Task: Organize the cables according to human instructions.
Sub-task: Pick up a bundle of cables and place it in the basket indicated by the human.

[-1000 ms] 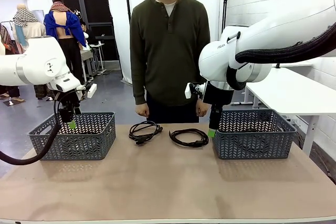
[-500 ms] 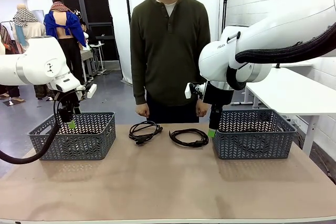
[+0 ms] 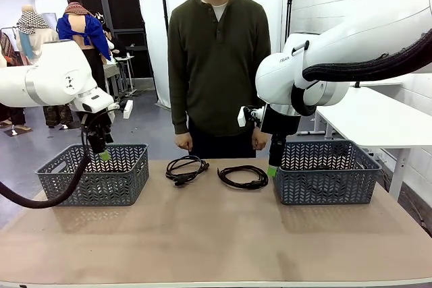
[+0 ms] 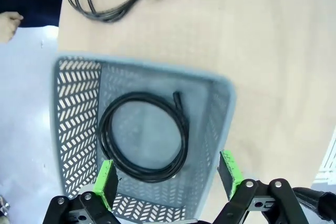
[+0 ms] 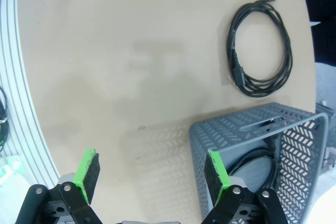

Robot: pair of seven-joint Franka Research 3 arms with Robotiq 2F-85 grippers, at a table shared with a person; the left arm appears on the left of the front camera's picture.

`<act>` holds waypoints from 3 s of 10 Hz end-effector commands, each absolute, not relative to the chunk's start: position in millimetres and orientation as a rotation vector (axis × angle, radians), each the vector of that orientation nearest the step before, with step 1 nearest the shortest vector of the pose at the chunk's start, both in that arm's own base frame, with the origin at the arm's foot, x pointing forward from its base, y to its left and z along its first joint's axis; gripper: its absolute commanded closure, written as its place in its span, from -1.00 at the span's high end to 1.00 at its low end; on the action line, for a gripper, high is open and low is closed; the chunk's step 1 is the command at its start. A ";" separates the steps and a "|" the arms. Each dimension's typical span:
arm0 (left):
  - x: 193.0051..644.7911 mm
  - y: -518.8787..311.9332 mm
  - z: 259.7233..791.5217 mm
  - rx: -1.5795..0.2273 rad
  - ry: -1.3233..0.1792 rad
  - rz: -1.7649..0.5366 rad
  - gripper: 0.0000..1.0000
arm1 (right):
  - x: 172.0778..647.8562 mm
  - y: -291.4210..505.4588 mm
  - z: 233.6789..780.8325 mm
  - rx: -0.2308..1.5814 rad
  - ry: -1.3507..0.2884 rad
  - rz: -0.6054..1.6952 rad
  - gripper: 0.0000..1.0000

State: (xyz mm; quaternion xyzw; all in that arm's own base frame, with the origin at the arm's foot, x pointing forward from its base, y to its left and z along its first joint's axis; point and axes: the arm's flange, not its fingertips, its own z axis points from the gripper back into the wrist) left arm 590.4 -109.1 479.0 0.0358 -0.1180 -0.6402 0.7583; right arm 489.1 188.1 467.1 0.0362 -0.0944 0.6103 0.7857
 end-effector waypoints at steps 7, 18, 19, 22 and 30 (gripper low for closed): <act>478.4 -160.8 473.0 -0.135 -0.393 -1.320 1.00 | 489.2 188.2 466.1 0.077 -0.202 1.312 1.00; 459.9 -174.0 459.0 -0.121 -0.425 -1.279 1.00 | 489.2 188.2 466.1 0.077 -0.202 1.312 1.00; 459.9 -174.0 459.0 -0.121 -0.425 -1.279 1.00 | 489.2 188.2 466.1 0.077 -0.202 1.312 1.00; 459.9 -174.0 459.0 -0.121 -0.425 -1.279 1.00 | 489.2 188.2 466.1 0.077 -0.202 1.312 1.00; 459.9 -174.0 459.0 -0.121 -0.425 -1.279 1.00 | 489.2 188.2 466.1 0.077 -0.202 1.312 1.00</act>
